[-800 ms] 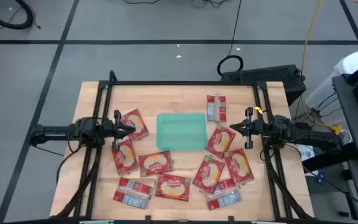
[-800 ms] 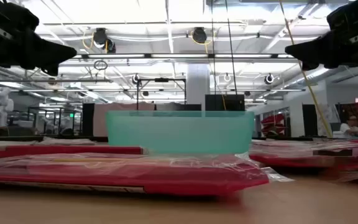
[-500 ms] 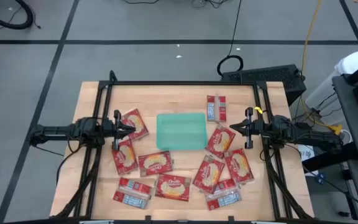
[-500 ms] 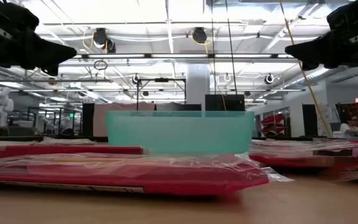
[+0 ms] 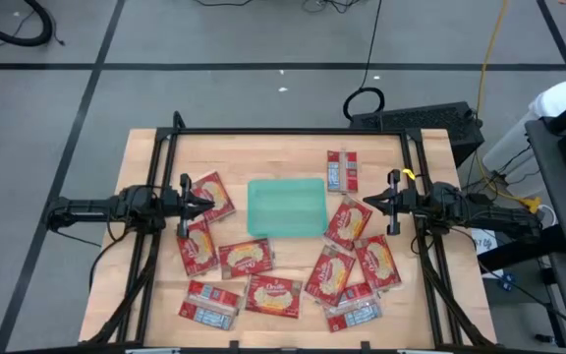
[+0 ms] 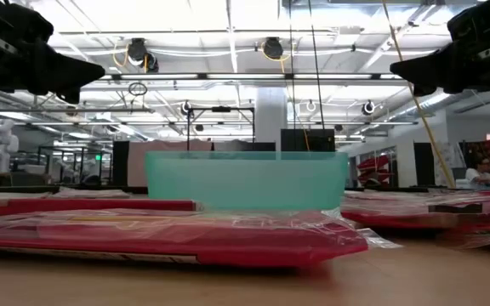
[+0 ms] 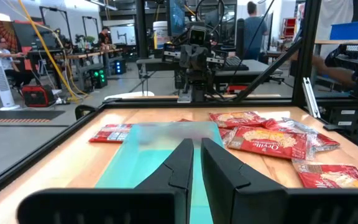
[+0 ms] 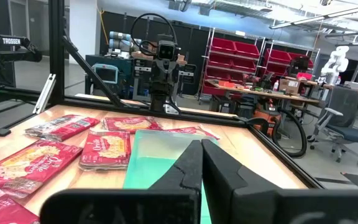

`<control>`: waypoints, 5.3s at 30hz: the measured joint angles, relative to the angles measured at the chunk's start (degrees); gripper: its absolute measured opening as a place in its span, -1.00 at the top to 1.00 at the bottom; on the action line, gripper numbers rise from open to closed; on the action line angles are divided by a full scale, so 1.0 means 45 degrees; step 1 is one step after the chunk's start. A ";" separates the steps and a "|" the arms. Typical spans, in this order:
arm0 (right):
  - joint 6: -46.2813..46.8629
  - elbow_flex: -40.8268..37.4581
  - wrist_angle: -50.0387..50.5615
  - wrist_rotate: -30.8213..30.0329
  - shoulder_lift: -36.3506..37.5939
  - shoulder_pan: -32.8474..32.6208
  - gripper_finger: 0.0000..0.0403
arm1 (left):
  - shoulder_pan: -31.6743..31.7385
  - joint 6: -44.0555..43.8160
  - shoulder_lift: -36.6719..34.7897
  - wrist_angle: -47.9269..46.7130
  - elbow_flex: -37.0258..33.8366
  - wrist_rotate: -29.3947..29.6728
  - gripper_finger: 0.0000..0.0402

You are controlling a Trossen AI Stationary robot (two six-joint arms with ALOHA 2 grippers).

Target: Sort popcorn bags into baskets

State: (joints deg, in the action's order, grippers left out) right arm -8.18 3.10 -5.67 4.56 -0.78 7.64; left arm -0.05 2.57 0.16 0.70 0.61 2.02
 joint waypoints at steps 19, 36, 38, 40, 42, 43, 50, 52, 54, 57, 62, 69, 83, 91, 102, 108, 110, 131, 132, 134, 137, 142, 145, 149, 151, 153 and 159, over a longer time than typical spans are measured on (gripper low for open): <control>0.0000 0.0000 -0.0002 0.0004 0.0000 0.0002 1.00 | 0.0005 0.0000 0.0000 0.0002 0.0002 0.0000 0.81; 0.0001 0.0001 0.0000 0.0003 0.0000 0.0002 1.00 | 0.0005 0.0000 0.0000 -0.0001 -0.0001 0.0005 0.81; -0.0001 0.0002 0.0001 0.0001 0.0000 0.0003 1.00 | 0.0004 0.0000 0.0000 -0.0002 -0.0002 0.0000 0.81; -0.0001 -0.0001 0.0000 0.0002 0.0000 -0.0001 1.00 | 0.0005 0.0000 0.0000 0.0003 -0.0002 0.0000 0.81; 0.0000 -0.0002 0.0001 0.0000 0.0000 -0.0001 1.00 | 0.0005 0.0000 0.0000 0.0000 0.0001 0.0000 0.81; 0.0001 0.0000 -0.0004 0.0002 0.0000 0.0004 1.00 | 0.0002 0.0000 -0.0002 0.0003 0.0000 0.0000 0.81; 0.0003 0.0003 0.0000 0.0005 0.0000 0.0004 1.00 | 0.0005 0.0000 0.0000 0.0002 0.0003 0.0004 0.81; 0.0002 0.0002 0.0001 0.0000 0.0000 0.0004 1.00 | 0.0005 0.0000 0.0000 -0.0002 -0.0002 0.0004 0.81; 0.0002 0.0003 -0.0004 0.0000 0.0000 0.0001 1.00 | 0.0003 0.0000 -0.0001 0.0001 0.0001 0.0000 0.81; 0.0002 0.0003 -0.0003 0.0000 0.0000 0.0000 1.00 | 0.0005 0.0000 -0.0005 0.0001 0.0001 0.0000 0.81; 0.0001 0.0003 -0.0001 0.0003 0.0000 -0.0001 1.00 | 0.0005 0.0000 0.0000 -0.0002 0.0001 0.0000 0.81; -0.0002 0.0003 -0.0004 0.0005 0.0000 0.0004 1.00 | 0.0005 0.0000 -0.0002 -0.0002 0.0002 0.0000 0.81; -0.0007 0.0000 -0.0019 0.0002 0.0000 0.0002 1.00 | 0.0005 0.0000 0.0000 0.0637 -0.0031 0.0046 0.81; 0.0159 0.0000 -0.0249 0.0005 0.0003 0.0001 1.00 | 0.0002 0.0083 0.0000 0.0726 -0.0027 0.0039 0.81; 0.1868 0.0000 -0.0810 -0.2005 -0.0669 0.0004 1.00 | 0.0000 -0.0936 0.0000 0.0184 -0.0020 -0.0018 0.81; 0.2991 0.0003 -0.1531 -0.2905 -0.2522 0.0009 1.00 | 0.0000 -0.1013 0.0049 0.0077 -0.0002 -0.0024 0.81; 0.3340 0.0215 -0.1738 -0.3107 -0.3331 0.0009 1.00 | 0.0001 -0.1015 0.0049 0.0075 -0.0002 -0.0024 0.81; 0.2375 0.9207 0.5616 -0.4996 -1.3505 0.1019 0.76 | 0.0004 -0.0962 0.0054 -0.0002 0.0003 -0.0019 0.81; 0.2345 0.9207 0.5759 -0.4988 -1.3793 0.1036 0.71 | 0.0000 -0.0962 0.0054 -0.0007 0.0003 -0.0019 0.81; 0.2271 0.9179 0.5957 -0.4964 -1.4312 0.1006 0.60 | 0.0003 -0.0962 0.0054 -0.0007 0.0003 -0.0018 0.81; 0.2237 0.8939 0.6104 -0.4959 -1.5016 0.0893 0.44 | 0.0003 -0.0958 0.0054 -0.0012 0.0003 -0.0015 0.81; 0.2627 0.8298 0.5994 -0.4954 -1.5821 0.0835 0.26 | 0.0002 -0.0808 0.0054 -0.0017 0.0003 -0.0012 0.81; 0.2628 0.7891 0.5921 -0.4955 -1.6110 0.0840 0.20 | 0.0005 -0.0541 0.0054 -0.0012 0.0003 -0.0010 0.81; 0.2356 0.7229 0.5029 -0.4954 -1.6327 0.0839 0.15 | 0.0005 -0.0337 0.0054 -0.0007 0.0003 0.0001 0.81; 0.1973 0.6857 0.4369 -0.4964 -1.6325 0.0840 0.13 | 0.0005 -0.0139 0.0059 -0.0007 0.0003 0.0066 0.81; 0.1584 0.6425 0.3474 -0.4969 -1.6325 0.0840 0.10 | 0.0000 0.0091 0.0059 -0.0007 0.0003 0.0134 0.81; 0.1307 0.5282 0.1393 -0.4988 -1.6510 0.1135 0.05 | 0.0005 0.0375 0.0059 -0.0002 0.0003 0.0228 0.81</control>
State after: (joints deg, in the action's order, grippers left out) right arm -2.30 26.87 0.59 -17.89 -75.07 12.75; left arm -0.03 4.25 0.43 0.69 0.62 3.05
